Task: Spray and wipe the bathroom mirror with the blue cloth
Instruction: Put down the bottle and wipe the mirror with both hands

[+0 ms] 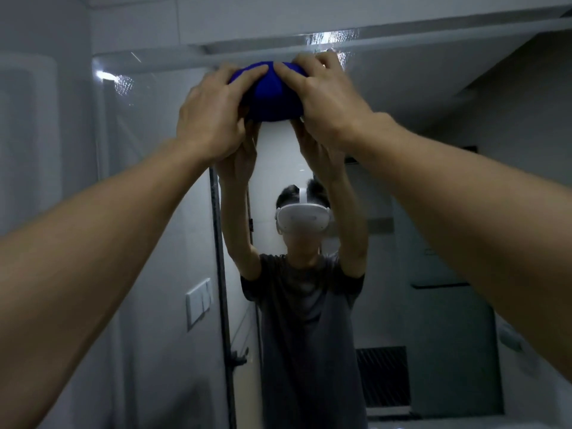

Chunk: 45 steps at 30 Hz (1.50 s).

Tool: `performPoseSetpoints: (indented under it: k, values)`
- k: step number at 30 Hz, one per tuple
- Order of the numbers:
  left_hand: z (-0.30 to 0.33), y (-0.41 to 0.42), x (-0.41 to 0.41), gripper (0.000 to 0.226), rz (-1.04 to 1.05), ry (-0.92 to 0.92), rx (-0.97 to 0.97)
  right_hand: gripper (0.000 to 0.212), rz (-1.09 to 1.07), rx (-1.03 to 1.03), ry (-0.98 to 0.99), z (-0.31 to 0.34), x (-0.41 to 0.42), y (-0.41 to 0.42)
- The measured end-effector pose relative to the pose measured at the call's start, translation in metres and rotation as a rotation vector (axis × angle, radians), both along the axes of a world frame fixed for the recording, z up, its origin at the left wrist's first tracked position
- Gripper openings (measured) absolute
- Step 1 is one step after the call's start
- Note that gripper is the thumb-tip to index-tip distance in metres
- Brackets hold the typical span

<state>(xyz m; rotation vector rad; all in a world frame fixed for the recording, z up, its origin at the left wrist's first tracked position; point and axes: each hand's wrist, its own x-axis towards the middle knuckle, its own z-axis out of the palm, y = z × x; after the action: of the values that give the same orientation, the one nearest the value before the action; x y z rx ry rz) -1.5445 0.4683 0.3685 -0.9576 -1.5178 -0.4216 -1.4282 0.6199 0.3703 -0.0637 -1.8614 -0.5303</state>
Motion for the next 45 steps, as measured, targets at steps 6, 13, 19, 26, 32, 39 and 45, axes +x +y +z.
performPoseSetpoints:
  k: [6,13,19,26,32,39,45]
  values:
    - [-0.043,-0.002,0.004,0.065,0.028,-0.003,0.002,0.061,0.005,-0.004,-0.009,-0.038,-0.004,0.002]
    - [-0.099,-0.002,-0.001,0.065,0.031,0.029,-0.018,0.063,0.001,-0.018,0.007,-0.097,-0.009,0.007]
    - [-0.156,-0.002,0.002,0.063,0.036,0.015,-0.021,0.067,0.003,0.01,-0.003,-0.15,-0.008,0.011]
    - [-0.223,-0.004,0.007,0.064,0.158,0.097,-0.026,0.075,0.05,-0.012,-0.055,-0.219,-0.003,0.011]
    - [-0.279,-0.009,0.004,0.063,0.097,0.102,-0.054,0.069,0.095,-0.048,-0.056,-0.282,-0.001,0.009]
    - [-0.344,-0.019,-0.001,0.077,0.048,0.024,-0.138,0.065,0.11,-0.08,-0.08,-0.348,0.004,0.002]
    - [-0.395,-0.023,-0.004,0.079,-0.007,-0.019,-0.152,0.067,0.126,-0.109,-0.137,-0.397,0.003,0.002]
